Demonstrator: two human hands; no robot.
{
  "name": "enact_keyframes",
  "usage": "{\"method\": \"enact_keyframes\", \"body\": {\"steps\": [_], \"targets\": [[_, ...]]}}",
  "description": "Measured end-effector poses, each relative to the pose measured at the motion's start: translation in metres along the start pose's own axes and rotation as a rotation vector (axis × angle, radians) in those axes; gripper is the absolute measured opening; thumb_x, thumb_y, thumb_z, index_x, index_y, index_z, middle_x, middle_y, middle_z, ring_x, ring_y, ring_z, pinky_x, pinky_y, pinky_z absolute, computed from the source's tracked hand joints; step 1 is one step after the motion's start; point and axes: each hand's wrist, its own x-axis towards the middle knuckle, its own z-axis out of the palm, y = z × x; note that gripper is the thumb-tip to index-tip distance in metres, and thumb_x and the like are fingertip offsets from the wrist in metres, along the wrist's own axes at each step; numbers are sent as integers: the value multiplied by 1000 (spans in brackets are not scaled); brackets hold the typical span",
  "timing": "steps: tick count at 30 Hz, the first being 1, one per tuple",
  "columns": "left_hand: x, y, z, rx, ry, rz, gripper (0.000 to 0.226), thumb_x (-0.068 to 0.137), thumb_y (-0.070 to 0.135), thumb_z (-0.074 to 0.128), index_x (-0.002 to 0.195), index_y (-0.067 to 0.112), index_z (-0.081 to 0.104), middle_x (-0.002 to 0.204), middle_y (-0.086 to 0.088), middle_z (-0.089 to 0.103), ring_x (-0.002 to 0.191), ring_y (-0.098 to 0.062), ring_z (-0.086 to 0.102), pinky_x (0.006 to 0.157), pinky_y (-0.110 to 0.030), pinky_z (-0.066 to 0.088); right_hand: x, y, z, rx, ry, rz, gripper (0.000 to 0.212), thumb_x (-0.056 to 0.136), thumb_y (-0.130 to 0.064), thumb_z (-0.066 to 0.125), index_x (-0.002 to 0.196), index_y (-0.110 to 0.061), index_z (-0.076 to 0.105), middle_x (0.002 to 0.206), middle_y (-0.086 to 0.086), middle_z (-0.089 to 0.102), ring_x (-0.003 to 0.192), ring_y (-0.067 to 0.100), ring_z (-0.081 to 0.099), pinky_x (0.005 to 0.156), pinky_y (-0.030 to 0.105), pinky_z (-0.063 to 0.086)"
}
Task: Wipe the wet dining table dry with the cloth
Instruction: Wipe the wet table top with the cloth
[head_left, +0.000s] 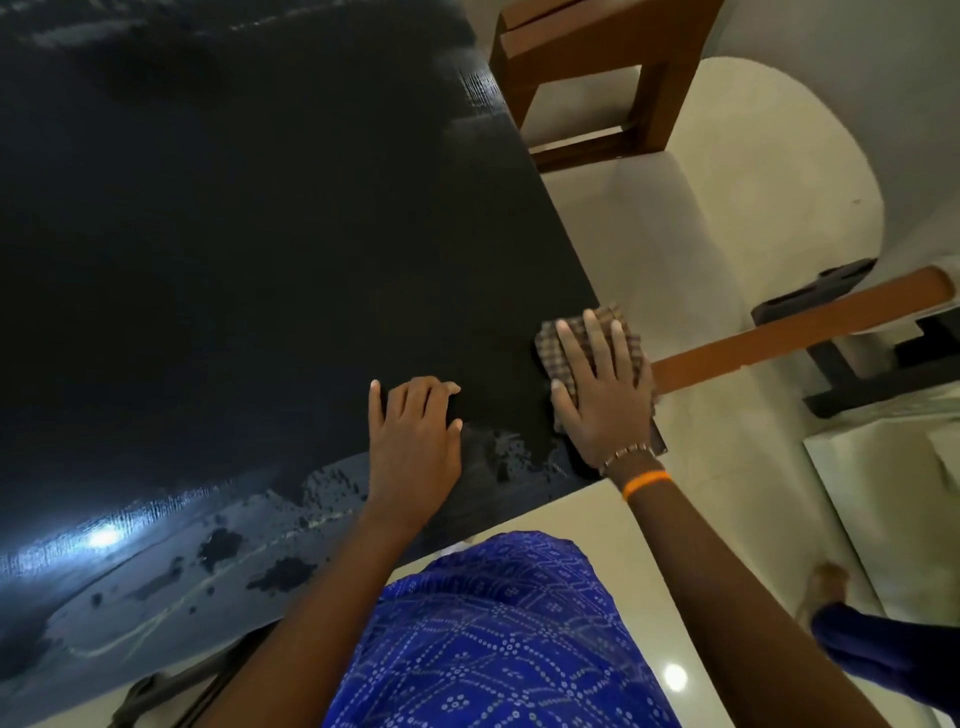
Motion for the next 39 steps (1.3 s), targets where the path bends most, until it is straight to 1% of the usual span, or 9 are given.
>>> {"method": "enact_keyframes", "body": {"steps": [5, 9, 13, 17, 20, 24, 33, 37, 39], "targets": [[-2, 2, 2, 17, -10, 1, 35, 85, 23, 57, 119, 15, 53, 121, -7, 55, 115, -25, 50, 113, -53, 21, 79, -18, -7, 49, -19, 29, 64, 91, -46, 38, 149, -33, 13, 160, 1, 8, 146, 30, 7, 114, 57, 15], [-3, 3, 3, 17, -14, 12, 35, 86, 22, 56, 120, 15, 53, 124, -9, 54, 118, -26, 48, 114, -52, 18, 93, -22, -9, 76, -29, 32, 65, 93, -45, 38, 150, -31, 10, 160, 1, 4, 147, 29, 2, 115, 57, 14], [-4, 3, 4, 16, -3, 20, 35, 86, 21, 55, 120, 13, 53, 123, -10, 55, 119, -27, 48, 113, -53, 18, 45, -4, -5, 66, 3, 0, 64, 92, -44, 37, 150, -30, 15, 160, 1, 8, 147, 28, 7, 113, 53, 21], [-5, 4, 5, -10, 2, 12, 35, 86, 20, 55, 120, 12, 52, 124, -11, 54, 120, -29, 48, 113, -53, 17, -33, 18, 4, 74, 57, 106, 63, 88, -46, 31, 148, -30, 23, 158, 2, 19, 145, 28, 17, 110, 50, 30], [-5, 5, 5, -21, 0, 5, 36, 86, 19, 56, 121, 12, 52, 125, -11, 54, 120, -29, 47, 113, -53, 17, -76, 20, 17, 99, 67, 217, 63, 87, -44, 30, 147, -26, 26, 157, 5, 23, 145, 30, 19, 111, 55, 25], [-5, 2, 2, -42, -2, 20, 36, 84, 15, 57, 120, 13, 53, 123, -9, 54, 120, -27, 47, 114, -52, 15, -78, -4, 22, 65, 88, 287, 62, 88, -44, 26, 147, -23, 29, 156, 9, 24, 144, 35, 20, 112, 62, 11], [-25, -20, -10, -94, 24, -73, 40, 81, -1, 54, 120, 11, 53, 125, -12, 54, 125, -29, 45, 115, -48, 8, 12, -88, 19, 57, -12, -93, 63, 92, -46, 32, 149, -27, 16, 159, 5, 12, 146, 32, 9, 112, 59, 5], [-38, -35, -16, -80, 2, -129, 40, 82, 2, 55, 120, 12, 52, 125, -11, 53, 125, -28, 44, 115, -49, 8, 61, -106, 10, 0, -16, -194, 61, 86, -50, 42, 143, -29, 31, 152, 6, 29, 140, 33, 21, 109, 56, 12], [-43, -39, -18, -79, 8, -148, 39, 82, 4, 55, 120, 13, 52, 125, -11, 53, 124, -27, 45, 115, -48, 8, 67, -103, 9, 0, -8, -229, 61, 85, -51, 43, 141, -29, 35, 150, 5, 32, 141, 33, 18, 110, 55, 12]]}}
